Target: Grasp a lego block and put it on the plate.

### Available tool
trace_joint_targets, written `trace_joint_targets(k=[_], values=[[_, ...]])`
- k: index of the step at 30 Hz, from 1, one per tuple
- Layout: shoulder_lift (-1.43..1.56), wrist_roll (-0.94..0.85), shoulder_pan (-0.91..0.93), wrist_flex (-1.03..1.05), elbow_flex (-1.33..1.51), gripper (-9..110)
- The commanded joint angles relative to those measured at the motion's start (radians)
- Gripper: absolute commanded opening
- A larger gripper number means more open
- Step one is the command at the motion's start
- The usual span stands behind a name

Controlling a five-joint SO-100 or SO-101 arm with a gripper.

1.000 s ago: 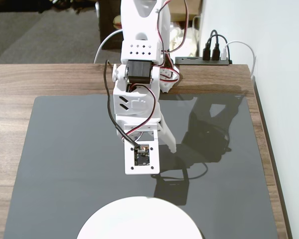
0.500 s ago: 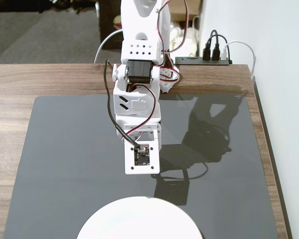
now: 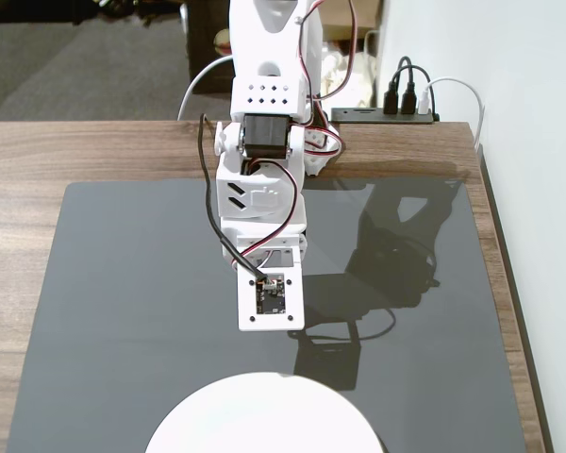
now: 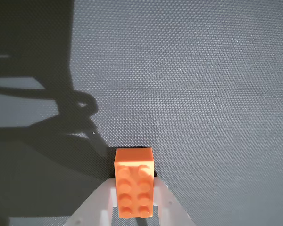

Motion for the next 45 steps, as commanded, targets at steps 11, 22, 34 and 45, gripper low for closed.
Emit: trace_joint_targets(k=[11, 22, 34, 45], values=[[0.028, 0.025, -0.026, 0.003, -0.025, 4], [0.143, 0.077, -0.055, 0.198, -0.247, 4], [0.17, 0.12, -0.046, 0.313, -0.581, 4], [0.149, 0.127, -0.009, 0.147, -0.617, 4]])
